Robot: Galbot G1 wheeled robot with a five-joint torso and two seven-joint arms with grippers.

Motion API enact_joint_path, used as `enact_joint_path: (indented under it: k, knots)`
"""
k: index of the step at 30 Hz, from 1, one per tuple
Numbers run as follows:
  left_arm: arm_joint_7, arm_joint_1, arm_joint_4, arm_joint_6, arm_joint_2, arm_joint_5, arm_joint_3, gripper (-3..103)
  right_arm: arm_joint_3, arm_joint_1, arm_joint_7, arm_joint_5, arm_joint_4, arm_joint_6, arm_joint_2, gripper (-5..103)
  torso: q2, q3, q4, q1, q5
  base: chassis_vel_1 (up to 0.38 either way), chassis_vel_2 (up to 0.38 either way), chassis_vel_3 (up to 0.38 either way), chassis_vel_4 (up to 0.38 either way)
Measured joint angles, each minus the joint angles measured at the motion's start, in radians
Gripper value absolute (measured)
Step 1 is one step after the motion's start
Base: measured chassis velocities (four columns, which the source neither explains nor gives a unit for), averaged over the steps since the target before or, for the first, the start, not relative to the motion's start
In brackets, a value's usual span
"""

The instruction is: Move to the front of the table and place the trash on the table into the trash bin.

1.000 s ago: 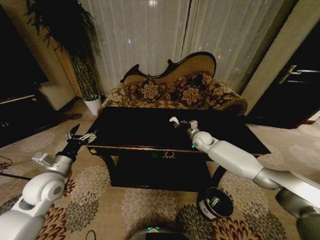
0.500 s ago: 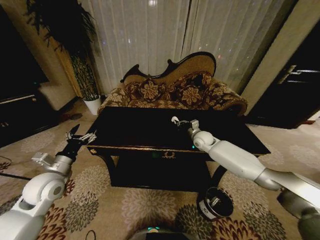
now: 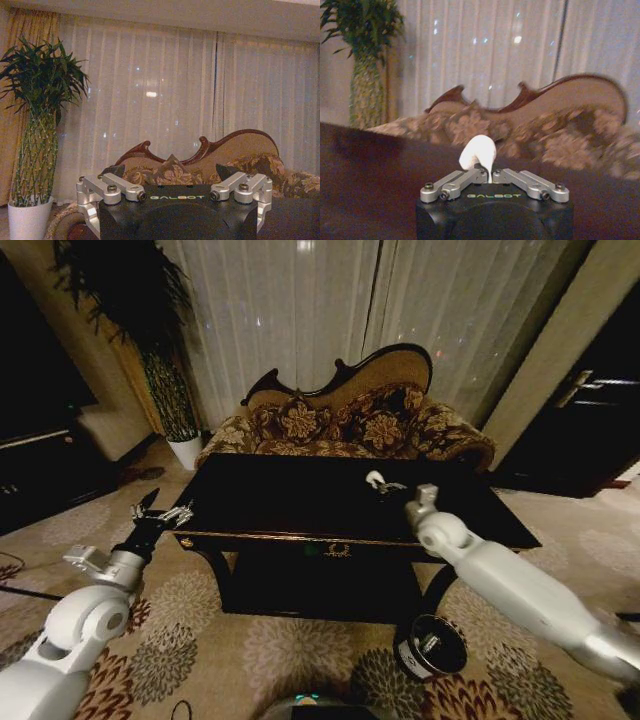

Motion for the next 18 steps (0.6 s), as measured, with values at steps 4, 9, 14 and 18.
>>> enact_joint_path:
  k: [4,9,14,18]
  knots:
    - [0.0,0.0,0.0,0.0,0.0,0.0,0.0,100,0.247,-0.221,-0.016,-0.002,0.052,0.019,-0.026,1,0.0,0.0,-0.0006,0.0,0.0004,0.0,0.0,0.0,0.0]
    - [0.0,0.0,0.0,0.0,0.0,0.0,0.0,100,0.359,-0.299,-0.006,0.025,0.076,0.033,-0.027,1,0.0,0.0,0.0,0.0,0.0005,0.0,0.0,0.0,0.0]
    - [0.0,0.0,0.0,0.0,0.0,0.0,0.0,100,0.472,-0.403,-0.001,0.028,0.11,0.052,-0.001,1,0.0,0.0,0.0003,0.0,0.0001,0.0,0.0,0.0,0.0]
    - [0.0,0.0,0.0,0.0,0.0,0.0,0.0,100,0.591,-0.551,-0.025,0.012,0.123,0.075,0.046,1,0.0,0.0,0.0,0.0,0.0005,0.0,0.0,0.0,0.0]
